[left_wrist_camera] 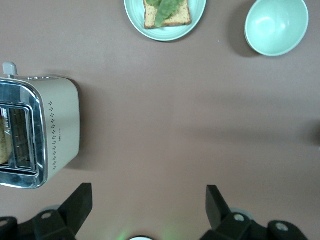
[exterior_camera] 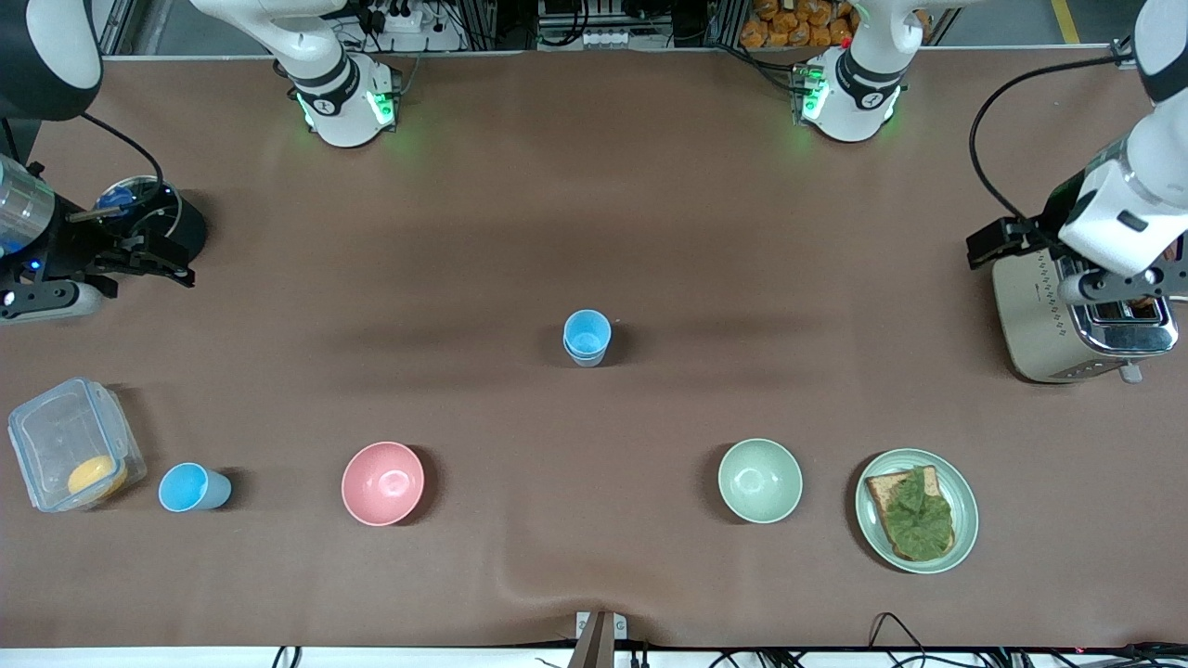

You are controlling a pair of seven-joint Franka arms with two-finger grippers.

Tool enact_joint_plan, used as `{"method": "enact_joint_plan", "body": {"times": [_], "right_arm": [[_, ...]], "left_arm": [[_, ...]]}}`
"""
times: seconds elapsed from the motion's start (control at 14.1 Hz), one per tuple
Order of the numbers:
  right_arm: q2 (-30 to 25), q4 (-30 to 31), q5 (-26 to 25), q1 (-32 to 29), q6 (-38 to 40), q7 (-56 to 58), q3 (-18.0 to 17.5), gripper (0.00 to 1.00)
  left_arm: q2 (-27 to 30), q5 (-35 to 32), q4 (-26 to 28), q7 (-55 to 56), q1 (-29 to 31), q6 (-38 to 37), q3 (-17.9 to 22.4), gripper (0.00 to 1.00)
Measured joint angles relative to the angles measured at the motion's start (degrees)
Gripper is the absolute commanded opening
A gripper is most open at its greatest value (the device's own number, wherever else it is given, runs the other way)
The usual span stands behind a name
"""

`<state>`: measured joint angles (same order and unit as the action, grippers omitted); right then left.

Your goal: Stack blue cups with both arms

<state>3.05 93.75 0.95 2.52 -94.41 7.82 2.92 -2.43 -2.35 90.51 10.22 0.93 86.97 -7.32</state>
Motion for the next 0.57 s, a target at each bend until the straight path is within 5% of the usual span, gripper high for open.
{"method": "enact_joint_plan", "body": {"times": [0.57], "right_arm": [[-0.07, -0.37, -0.02, 0.00, 0.00, 0.00, 0.01, 1.00]], "left_arm": [[2.68, 1.16, -1.59, -7.75, 2.29, -1.33, 1.48, 1.00]]}}
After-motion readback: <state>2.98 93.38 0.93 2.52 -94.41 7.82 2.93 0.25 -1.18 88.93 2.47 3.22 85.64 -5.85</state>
